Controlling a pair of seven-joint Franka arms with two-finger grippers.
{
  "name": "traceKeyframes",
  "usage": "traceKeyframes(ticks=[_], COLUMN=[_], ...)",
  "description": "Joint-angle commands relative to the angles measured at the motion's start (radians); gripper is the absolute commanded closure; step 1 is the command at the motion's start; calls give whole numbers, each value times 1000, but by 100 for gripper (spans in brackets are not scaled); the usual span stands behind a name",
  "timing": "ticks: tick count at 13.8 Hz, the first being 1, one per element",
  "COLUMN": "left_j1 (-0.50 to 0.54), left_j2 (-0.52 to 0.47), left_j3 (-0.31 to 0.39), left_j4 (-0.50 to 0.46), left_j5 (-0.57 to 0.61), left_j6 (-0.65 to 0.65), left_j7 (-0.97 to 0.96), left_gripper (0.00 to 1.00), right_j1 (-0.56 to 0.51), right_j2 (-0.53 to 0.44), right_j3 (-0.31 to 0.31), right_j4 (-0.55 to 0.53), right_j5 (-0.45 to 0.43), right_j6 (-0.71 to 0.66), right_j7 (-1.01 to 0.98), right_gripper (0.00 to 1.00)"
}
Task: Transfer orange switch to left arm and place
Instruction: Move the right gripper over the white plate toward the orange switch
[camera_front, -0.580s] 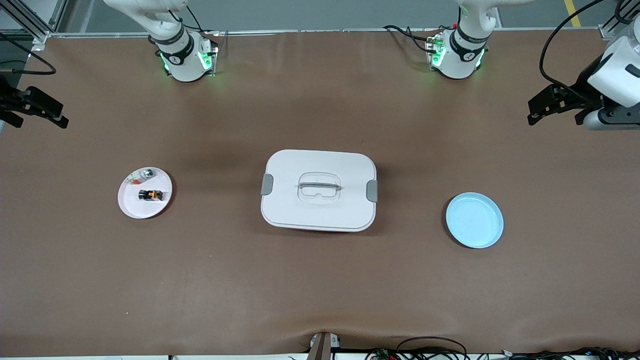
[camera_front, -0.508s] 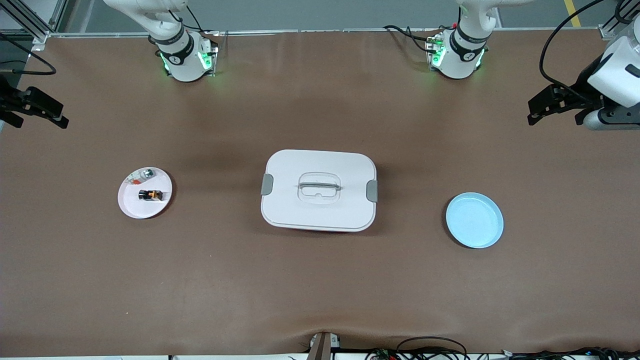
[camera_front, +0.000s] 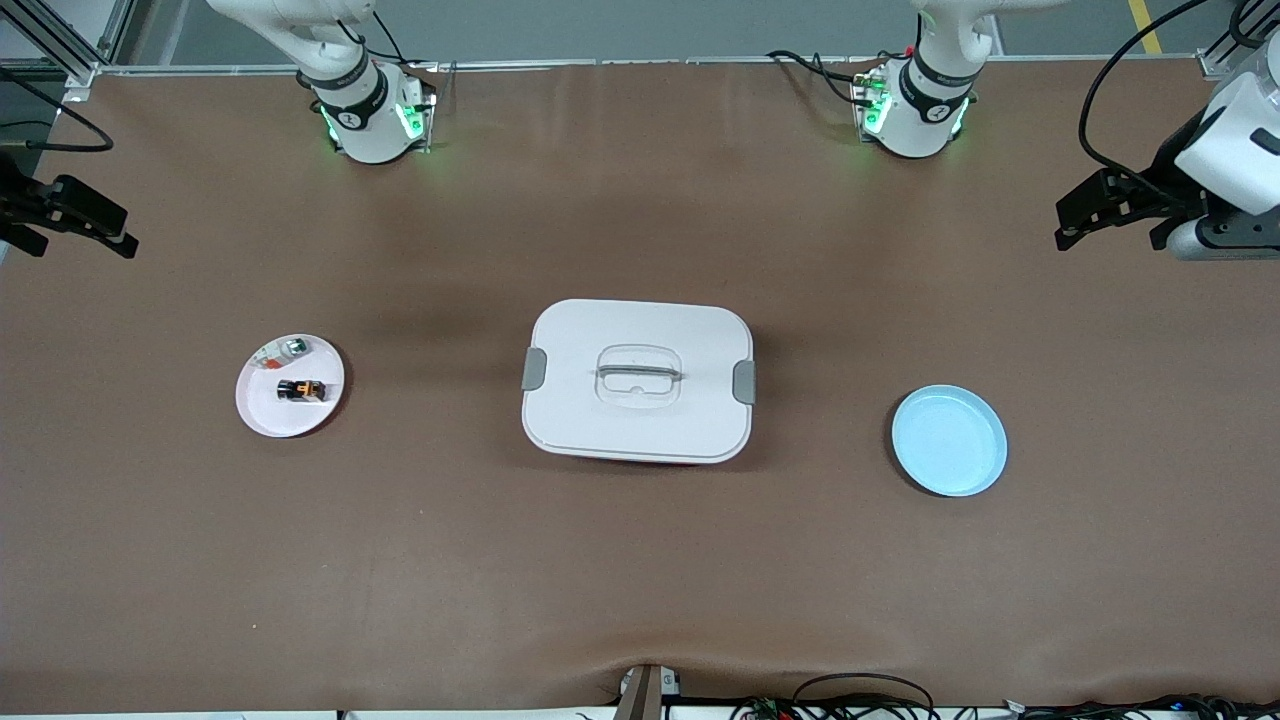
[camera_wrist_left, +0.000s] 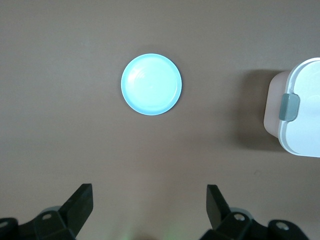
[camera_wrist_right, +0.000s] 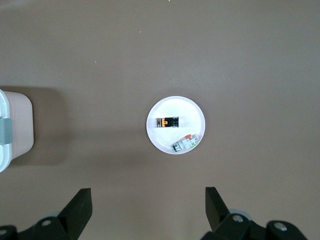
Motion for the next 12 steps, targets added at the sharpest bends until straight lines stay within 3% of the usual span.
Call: traceKeyframes(ticks=[1, 8, 12], left_j1=[0, 2, 2], left_j2=[-5, -5, -3], left_j3=[-3, -3, -3], left_j4=[4, 4, 6], left_j5=[-5, -4, -2], left_j6=[-4, -4, -4], left_j7=[-5, -2, -1], left_gripper=[0, 0, 0], right_j1=[-9, -11, -16], right_j2=[6, 66, 69], right_j3=[9, 9, 9], right_j4=[4, -54, -195], right_j5=[-1, -1, -2], right_j6=[-24, -1, 150], right_j7=[-12, -13, -15], right_gripper=[0, 0, 0])
